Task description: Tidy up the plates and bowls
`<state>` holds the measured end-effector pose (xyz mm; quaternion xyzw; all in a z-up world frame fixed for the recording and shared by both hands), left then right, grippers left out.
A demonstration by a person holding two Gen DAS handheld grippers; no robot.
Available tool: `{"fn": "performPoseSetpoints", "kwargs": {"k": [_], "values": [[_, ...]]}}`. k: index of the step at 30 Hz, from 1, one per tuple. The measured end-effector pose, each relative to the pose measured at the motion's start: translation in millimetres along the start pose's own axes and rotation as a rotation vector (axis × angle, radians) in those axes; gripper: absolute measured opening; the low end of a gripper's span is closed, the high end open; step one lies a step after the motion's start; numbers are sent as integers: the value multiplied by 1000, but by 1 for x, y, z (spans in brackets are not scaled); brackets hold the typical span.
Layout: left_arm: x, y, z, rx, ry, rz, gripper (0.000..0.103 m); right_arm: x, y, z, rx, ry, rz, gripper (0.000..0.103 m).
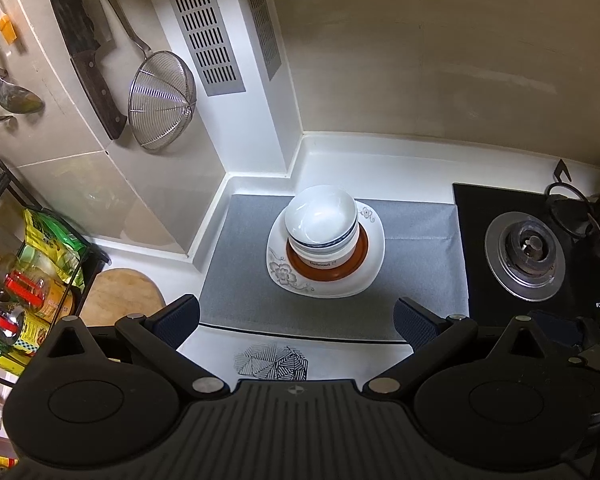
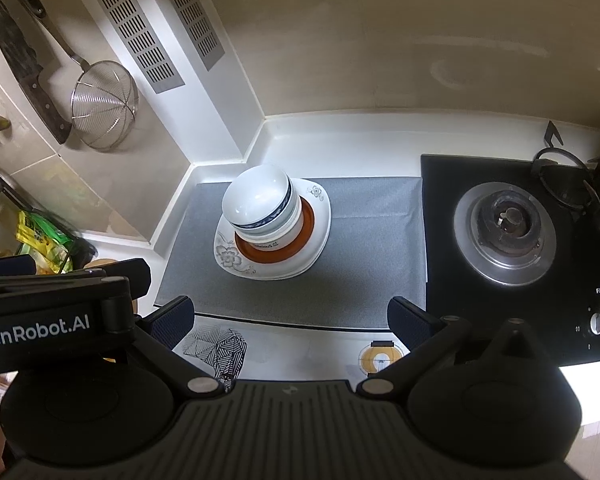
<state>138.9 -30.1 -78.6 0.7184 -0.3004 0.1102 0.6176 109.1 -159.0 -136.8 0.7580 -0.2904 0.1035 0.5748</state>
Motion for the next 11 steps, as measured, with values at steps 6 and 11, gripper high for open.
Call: {"fn": "performPoseSetpoints", "kwargs": {"k": [6, 11], "values": [[3, -2, -4, -2, -2, 0, 103, 2, -2, -5, -2, 3, 4, 103], [5, -6, -10, -12, -3, -9, 103, 4, -6, -11, -2, 13, 1, 103]]}}
Point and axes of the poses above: each gripper's, at about its wrist camera, not at the fingertips, and y roughly against the way its jaws point, z to its right, x to its top, the point moved 6 cm from there along -y, roughly the way its jaws point, and after that the axes turned 4 degrees about -z, right-handed, at the moved point
